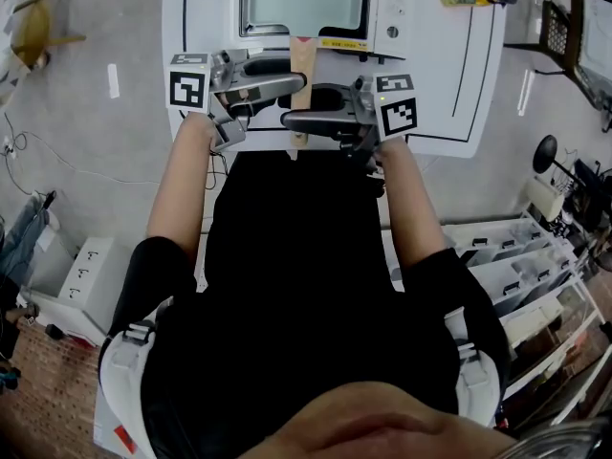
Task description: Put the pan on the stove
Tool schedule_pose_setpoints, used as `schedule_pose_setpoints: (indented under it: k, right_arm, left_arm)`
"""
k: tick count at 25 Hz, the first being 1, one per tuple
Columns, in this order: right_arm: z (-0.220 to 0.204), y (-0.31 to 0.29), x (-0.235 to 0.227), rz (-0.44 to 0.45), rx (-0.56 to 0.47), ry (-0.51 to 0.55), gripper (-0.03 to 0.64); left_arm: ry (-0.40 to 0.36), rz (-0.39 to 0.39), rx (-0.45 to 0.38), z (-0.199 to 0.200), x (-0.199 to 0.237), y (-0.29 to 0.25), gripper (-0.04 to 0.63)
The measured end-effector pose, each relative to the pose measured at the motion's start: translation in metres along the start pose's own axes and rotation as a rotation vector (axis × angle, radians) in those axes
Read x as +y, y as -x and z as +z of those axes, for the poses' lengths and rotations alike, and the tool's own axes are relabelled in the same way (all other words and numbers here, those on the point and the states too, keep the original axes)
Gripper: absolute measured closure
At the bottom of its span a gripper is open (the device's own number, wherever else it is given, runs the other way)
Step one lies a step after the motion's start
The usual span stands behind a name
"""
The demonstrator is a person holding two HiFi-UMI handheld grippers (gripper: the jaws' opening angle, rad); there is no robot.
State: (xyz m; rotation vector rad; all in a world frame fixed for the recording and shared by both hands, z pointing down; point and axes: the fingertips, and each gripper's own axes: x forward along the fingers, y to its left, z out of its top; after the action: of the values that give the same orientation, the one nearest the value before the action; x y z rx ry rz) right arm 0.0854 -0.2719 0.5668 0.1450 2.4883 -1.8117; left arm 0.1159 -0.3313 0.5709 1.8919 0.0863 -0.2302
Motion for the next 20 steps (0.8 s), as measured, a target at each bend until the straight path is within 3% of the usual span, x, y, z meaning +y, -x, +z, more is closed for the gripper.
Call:
schedule_pose_setpoints:
  k: [5, 8, 10, 12, 14, 15, 17, 20]
  right_arm:
    - [0.013, 0.037, -0.008, 0.004, -0.129, -0.075, 0.410]
    - [0.036, 0.078, -0.014, -0.096, -0.254, -0.005, 0.411]
    - [0.057, 0.101, -0.007, -0.196, -0.347, 0.152, 0.467]
    - [0.080, 0.115, 0.013, -0.289, -0.431, 0.369, 0.516]
    - [0.094, 0.124, 0.041, -0.386, -0.514, 0.567, 0.553]
    - [0.096, 0.128, 0.059, -0.437, -0.553, 0.655, 0.561]
    - [0.092, 0.137, 0.095, -0.549, -0.629, 0.802, 0.569]
    - [0.084, 0.145, 0.142, -0.687, -0.706, 1.017, 0.577]
  left_arm:
    - [-0.024, 0.065, -0.037, 0.004, 0.013, 0.034, 0.357]
    - [-0.082, 0.149, -0.095, 0.021, 0.023, 0.066, 0.359]
    - [-0.185, 0.229, -0.173, 0.040, 0.016, 0.088, 0.379]
    - [-0.317, 0.283, -0.271, 0.062, 0.002, 0.106, 0.459]
    - [-0.449, 0.283, -0.361, 0.079, -0.026, 0.114, 0.538]
    - [-0.513, 0.284, -0.392, 0.085, -0.045, 0.115, 0.544]
    - [-0.649, 0.319, -0.424, 0.087, -0.085, 0.114, 0.556]
    - [-0.856, 0.445, -0.437, 0.084, -0.128, 0.114, 0.565]
